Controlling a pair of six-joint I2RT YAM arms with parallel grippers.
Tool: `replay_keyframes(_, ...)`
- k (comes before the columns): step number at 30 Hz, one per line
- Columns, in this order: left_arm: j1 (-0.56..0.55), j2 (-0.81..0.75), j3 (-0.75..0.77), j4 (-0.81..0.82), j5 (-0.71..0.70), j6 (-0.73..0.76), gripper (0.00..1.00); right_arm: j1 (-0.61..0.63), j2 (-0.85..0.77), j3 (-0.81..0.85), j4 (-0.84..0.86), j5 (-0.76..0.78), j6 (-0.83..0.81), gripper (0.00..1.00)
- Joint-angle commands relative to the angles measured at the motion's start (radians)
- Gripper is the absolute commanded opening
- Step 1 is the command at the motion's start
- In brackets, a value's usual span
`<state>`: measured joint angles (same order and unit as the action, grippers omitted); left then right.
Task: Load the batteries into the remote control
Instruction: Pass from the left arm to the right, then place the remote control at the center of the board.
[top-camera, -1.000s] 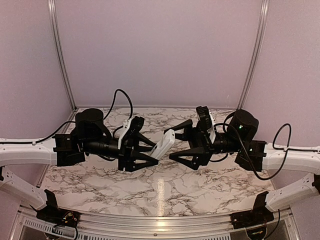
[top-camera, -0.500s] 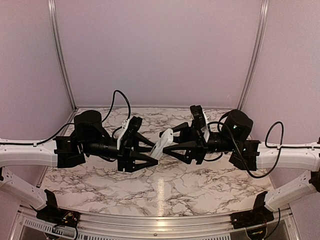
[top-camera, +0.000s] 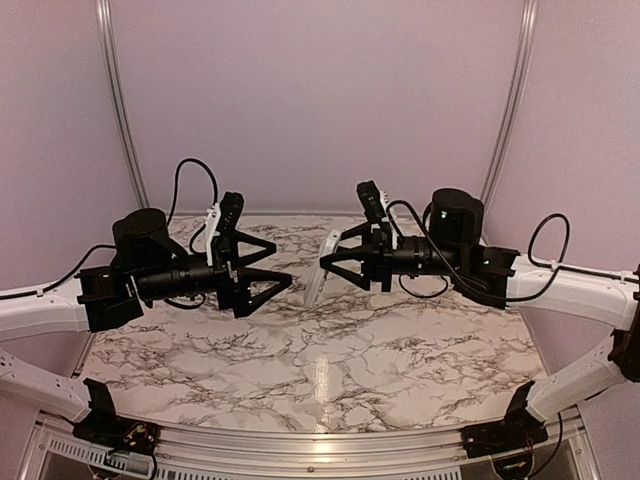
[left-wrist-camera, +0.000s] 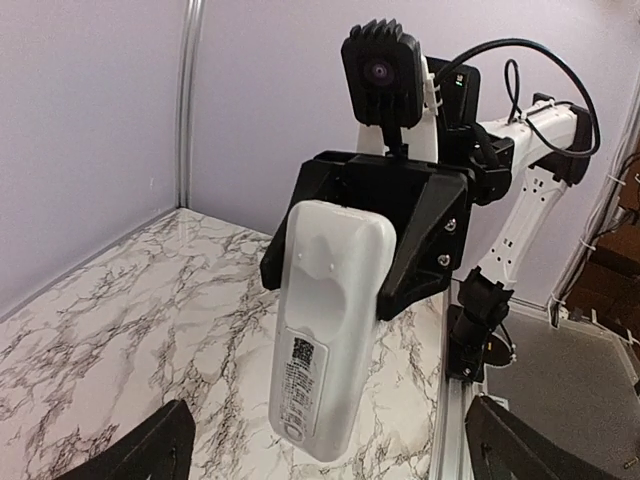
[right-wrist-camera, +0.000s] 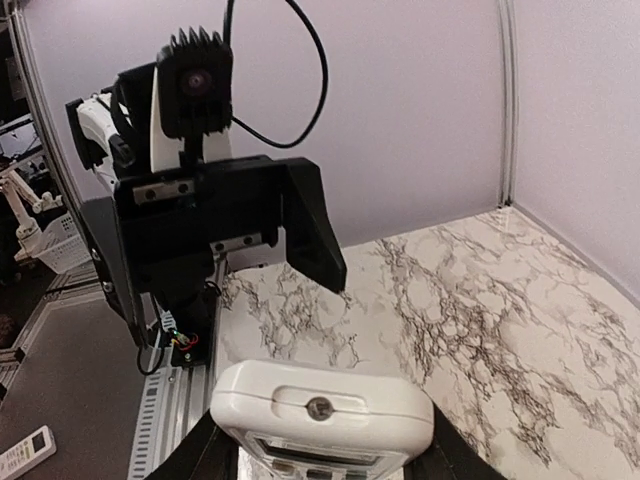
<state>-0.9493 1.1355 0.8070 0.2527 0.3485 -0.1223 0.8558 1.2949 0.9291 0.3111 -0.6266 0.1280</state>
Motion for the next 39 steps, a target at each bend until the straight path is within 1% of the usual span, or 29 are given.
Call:
replay_keyframes(1, 0.049, -0.087, -0.01, -0.114, -0.251, -0.15, 0.99, -0.022, 0.076, 0.142, -0.358, 0.157, -0.071, 0.23)
replay_keyframes(4, 0.088, -0.072, 0.027, -0.234, -0.377, -0.225, 0.99, -0.026, 0.176, 0.243, -0.542, 0.243, -0.09, 0.23)
replay_keyframes(7, 0.108, -0.044, 0.063, -0.343, -0.449, -0.285, 0.99, -0.03, 0.309, 0.361, -0.71, 0.287, -0.101, 0.23)
replay_keyframes(9, 0.117, -0.03, 0.074, -0.387, -0.473, -0.304, 0.99, -0.031, 0.407, 0.433, -0.81, 0.292, -0.117, 0.19)
replay_keyframes(11, 0.119, -0.031, 0.071, -0.411, -0.485, -0.315, 0.99, -0.031, 0.465, 0.468, -0.855, 0.28, -0.124, 0.17)
replay_keyframes(17, 0.146, -0.052, 0.037, -0.435, -0.505, -0.347, 0.99, -0.028, 0.633, 0.601, -1.037, 0.355, -0.176, 0.16)
replay_keyframes(21, 0.167, -0.049, 0.028, -0.473, -0.518, -0.351, 0.99, -0.026, 0.715, 0.655, -1.114, 0.359, -0.201, 0.17)
replay_keyframes(26, 0.181, -0.057, -0.003, -0.477, -0.52, -0.354, 0.99, -0.026, 0.818, 0.723, -1.204, 0.396, -0.23, 0.18)
replay_keyframes(36, 0.193, -0.065, -0.046, -0.459, -0.52, -0.354, 0.99, -0.013, 0.96, 0.839, -1.236, 0.423, -0.223, 0.19)
replay_keyframes(38, 0.193, -0.057, -0.051, -0.453, -0.511, -0.357, 0.99, -0.01, 0.975, 0.857, -1.242, 0.423, -0.222, 0.22)
replay_keyframes(39, 0.193, -0.053, -0.052, -0.451, -0.507, -0.355, 0.99, -0.008, 0.98, 0.862, -1.243, 0.423, -0.22, 0.27)
